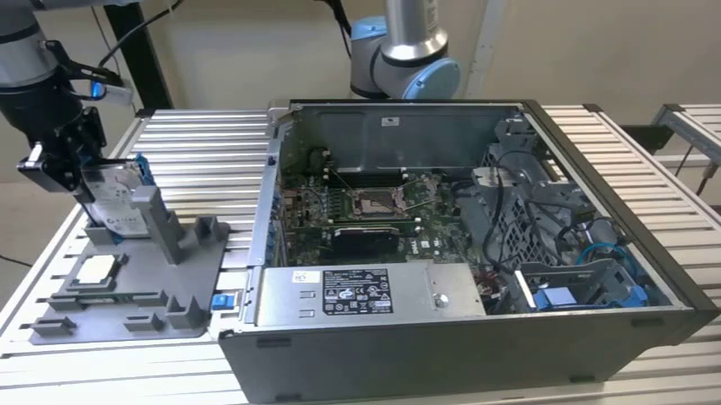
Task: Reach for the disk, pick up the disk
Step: 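Pick up the disk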
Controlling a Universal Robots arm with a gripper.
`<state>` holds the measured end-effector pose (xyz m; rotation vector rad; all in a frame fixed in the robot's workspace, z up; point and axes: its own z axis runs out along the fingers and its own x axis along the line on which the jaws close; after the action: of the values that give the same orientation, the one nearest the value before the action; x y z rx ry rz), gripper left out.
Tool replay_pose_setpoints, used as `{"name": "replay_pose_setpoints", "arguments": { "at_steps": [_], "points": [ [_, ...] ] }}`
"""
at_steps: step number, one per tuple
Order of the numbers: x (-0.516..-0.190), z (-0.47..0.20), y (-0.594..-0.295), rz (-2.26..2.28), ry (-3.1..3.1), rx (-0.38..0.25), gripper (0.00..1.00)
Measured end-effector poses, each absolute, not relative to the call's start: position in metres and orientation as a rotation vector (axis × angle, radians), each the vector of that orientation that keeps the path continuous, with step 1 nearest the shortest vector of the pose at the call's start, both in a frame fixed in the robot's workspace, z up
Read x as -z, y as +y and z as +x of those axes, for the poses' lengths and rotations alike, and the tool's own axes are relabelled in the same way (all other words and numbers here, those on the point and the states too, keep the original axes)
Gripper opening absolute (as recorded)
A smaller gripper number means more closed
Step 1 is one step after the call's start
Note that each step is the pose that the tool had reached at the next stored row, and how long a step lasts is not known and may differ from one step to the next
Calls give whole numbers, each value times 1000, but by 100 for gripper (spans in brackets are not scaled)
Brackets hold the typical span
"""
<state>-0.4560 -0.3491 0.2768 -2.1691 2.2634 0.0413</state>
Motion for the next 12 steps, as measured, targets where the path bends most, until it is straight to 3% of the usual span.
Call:
{"name": "replay_pose_setpoints", "arguments": {
  "at_steps": [12],
  "points": [
    [-262, -457, -349, -2159, 2249, -67, 100]
  ]
}}
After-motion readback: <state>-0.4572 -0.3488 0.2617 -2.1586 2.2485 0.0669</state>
